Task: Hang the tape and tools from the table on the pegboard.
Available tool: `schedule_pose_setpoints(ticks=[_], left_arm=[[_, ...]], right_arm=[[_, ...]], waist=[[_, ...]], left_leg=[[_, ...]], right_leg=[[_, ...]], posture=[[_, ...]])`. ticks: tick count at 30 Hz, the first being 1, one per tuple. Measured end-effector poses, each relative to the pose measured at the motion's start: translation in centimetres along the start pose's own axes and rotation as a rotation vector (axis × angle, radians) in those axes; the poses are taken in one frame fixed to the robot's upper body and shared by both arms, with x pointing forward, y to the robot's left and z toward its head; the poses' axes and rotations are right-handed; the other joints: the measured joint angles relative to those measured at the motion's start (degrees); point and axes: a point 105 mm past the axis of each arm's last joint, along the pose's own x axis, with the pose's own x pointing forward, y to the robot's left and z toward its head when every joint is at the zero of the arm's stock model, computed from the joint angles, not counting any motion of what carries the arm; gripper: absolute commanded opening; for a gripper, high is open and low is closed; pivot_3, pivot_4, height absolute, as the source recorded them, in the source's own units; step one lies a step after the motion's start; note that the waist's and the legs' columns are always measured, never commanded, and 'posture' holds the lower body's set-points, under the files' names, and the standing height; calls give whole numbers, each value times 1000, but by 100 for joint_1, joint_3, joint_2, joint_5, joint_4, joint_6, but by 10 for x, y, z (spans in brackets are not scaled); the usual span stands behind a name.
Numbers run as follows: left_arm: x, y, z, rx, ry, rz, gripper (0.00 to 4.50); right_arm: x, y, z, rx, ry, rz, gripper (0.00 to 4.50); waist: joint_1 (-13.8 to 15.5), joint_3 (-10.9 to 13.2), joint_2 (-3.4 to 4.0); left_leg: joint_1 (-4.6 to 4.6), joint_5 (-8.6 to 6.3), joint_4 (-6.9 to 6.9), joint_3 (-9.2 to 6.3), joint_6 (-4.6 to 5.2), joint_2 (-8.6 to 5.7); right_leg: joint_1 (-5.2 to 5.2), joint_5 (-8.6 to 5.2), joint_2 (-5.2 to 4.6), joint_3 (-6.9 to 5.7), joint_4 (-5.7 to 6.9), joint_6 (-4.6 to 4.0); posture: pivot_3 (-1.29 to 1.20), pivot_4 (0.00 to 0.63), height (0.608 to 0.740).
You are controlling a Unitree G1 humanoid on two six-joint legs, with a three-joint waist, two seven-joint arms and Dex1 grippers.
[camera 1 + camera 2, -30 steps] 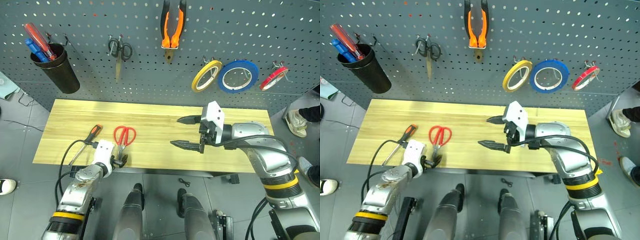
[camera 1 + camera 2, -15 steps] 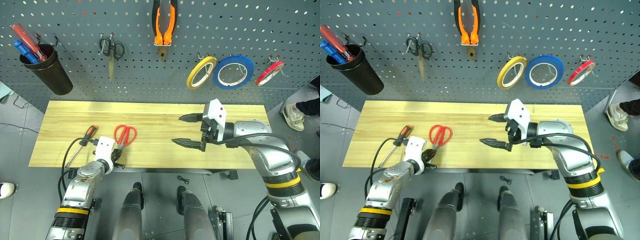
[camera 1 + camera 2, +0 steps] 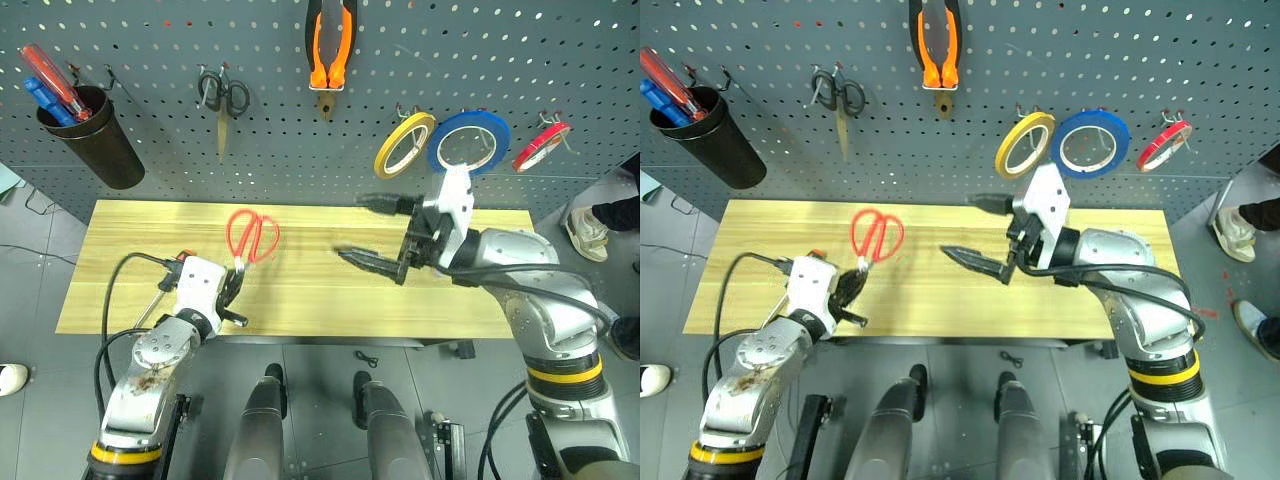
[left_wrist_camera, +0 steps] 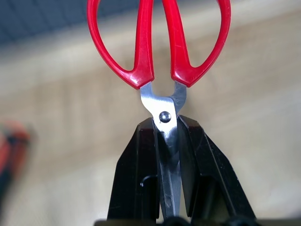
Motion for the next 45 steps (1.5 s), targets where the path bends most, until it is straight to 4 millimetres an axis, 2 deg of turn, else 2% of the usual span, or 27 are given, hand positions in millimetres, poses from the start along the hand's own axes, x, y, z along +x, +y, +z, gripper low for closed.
schedule_pose_setpoints(ticks=[4, 7, 13, 17, 31, 33, 36, 40, 41, 43, 45], left_arm=[[-14, -3, 35, 96, -142, 43, 101], [-18, 8, 74, 169, -276, 131, 101], [-17, 26, 121, 256, -435, 264, 101], [-13, 30, 121, 240, -426, 293, 101], [30, 23, 84, 117, -270, 213, 101], [35, 22, 80, 96, -254, 199, 1121], [38, 21, 81, 88, -258, 186, 2378], [37, 22, 78, 90, -257, 188, 4215], [35, 23, 75, 91, -250, 190, 4394], [33, 26, 64, 91, -214, 201, 4394], [28, 33, 49, 93, -160, 217, 4394]], right_arm=[[6, -9, 39, -6, -145, -42, 4500], [8, -22, 72, -30, -234, -79, 4500], [15, -27, 97, -21, -309, -53, 4500], [17, -31, 95, -4, -304, -54, 4500], [20, -36, 86, -3, -254, -77, 4500], [19, -38, 86, -7, -248, -88, 4500], [18, -38, 83, -10, -235, -91, 4500], [11, -36, 70, -1, -188, -86, 4500], [10, -35, 63, 9, -168, -80, 4500], [8, -31, 47, 27, -110, -59, 4500], [5, -21, 20, 59, -11, -23, 4500]], waist=[[5, -1, -1], [46, -5, -5], [120, -13, -9], [130, -14, -10], [127, -16, -11], [124, -16, -11], [122, -16, -11], [123, -16, -11], [121, -16, -11], [111, -16, -11], [112, -15, -12]], left_leg=[[0, 0, -1, 1, 0, 0], [0, 1, 3, -1, 0, 0], [-6, 2, 8, -1, 2, -4], [-6, 2, 7, -1, 2, -7], [-5, 3, 19, -4, 2, -7], [-5, 3, 21, -5, 2, -7], [-5, 3, 24, -5, 2, -7], [-5, 3, 25, -5, 2, -7], [-4, 3, 25, -4, 2, -7], [0, 3, 23, -5, 2, -7], [3, 3, 24, -5, 2, -6]], right_leg=[[-2, 3, 2, 0, 2, -3], [1, 6, 4, -3, 1, -6], [4, 22, 4, -2, -4, 16], [5, 35, 3, -3, -1, -7], [6, 43, 4, -4, 11, -13], [6, 44, 5, -4, 14, -15], [7, 46, 4, -4, 15, -17], [8, 47, 4, -4, 15, -19], [9, 47, 4, -4, 15, -19], [11, 46, 4, -3, 17, -19], [11, 45, 5, -3, 22, -18]], posture=[[125, 334, 740], [136, 327, 740], [141, 313, 740], [143, 309, 740], [95, 311, 740], [89, 314, 740], [92, 321, 740], [97, 336, 740], [98, 341, 740], [111, 353, 740], [129, 366, 740]])
